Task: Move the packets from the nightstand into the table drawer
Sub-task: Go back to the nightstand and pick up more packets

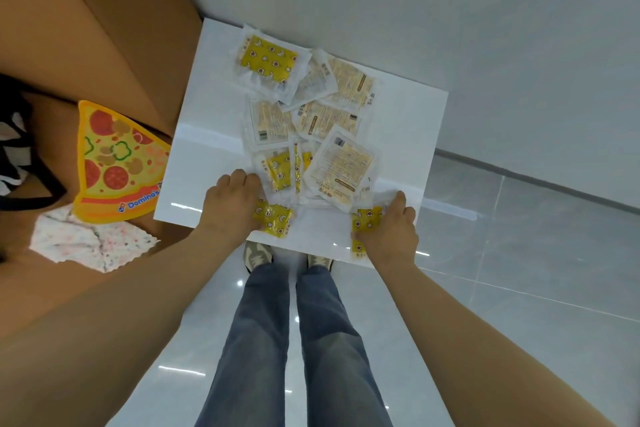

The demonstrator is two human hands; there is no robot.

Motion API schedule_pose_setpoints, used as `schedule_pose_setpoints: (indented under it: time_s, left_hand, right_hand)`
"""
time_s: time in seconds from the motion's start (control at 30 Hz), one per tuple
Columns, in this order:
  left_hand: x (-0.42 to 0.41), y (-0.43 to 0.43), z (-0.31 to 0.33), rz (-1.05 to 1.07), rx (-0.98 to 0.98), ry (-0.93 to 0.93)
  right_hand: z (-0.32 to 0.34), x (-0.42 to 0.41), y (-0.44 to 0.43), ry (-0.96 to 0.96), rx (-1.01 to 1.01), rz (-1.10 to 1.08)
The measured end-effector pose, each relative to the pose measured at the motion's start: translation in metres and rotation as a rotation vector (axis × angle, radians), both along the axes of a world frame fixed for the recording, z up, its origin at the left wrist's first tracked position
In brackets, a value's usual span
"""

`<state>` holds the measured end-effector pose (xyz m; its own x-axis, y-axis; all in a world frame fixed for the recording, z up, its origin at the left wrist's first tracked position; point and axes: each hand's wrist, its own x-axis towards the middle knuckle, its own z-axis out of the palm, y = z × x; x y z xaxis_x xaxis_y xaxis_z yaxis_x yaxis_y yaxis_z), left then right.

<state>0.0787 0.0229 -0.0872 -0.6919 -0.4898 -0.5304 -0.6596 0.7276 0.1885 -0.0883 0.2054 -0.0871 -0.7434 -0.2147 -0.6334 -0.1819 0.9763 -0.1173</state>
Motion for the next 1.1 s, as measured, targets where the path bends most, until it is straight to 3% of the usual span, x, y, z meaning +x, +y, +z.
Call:
schedule_pose_setpoints:
  time_s: [0.27,0.43,0.63,0.73,0.93,1.1]
  left_hand:
    - [0.0,-0.005,0.008,0.11,0.214,-0.239]
    - [0.009,-0.012,0.03,0.23,0.361,-0.188]
    - [-0.007,-0.054,0.063,0.4,0.401,-0.03]
    - [-0.023,-0.073,0.063,0.511,0.336,0.075]
    - [-0.057,-0.089,0.029,0.622,0.333,0.068]
    - [-0.081,-0.088,0.015,0.535,0.197,0.036]
  right_hand:
    - [0.025,-0.002,0.009,-0.021,-0.19,-0.075]
    - [0.064,-0.012,0.004,0.054,-0.357,-0.259]
    - [0.084,-0.024,-0.043,-0.082,-0.57,-0.322]
    - [0.074,-0.027,-0.066,-0.133,-0.554,-0.273]
    - [0.044,-0.025,-0.087,-0.141,-0.385,-0.194]
    - [0.034,-0.026,-0.095,-0.179,-0.316,-0.296]
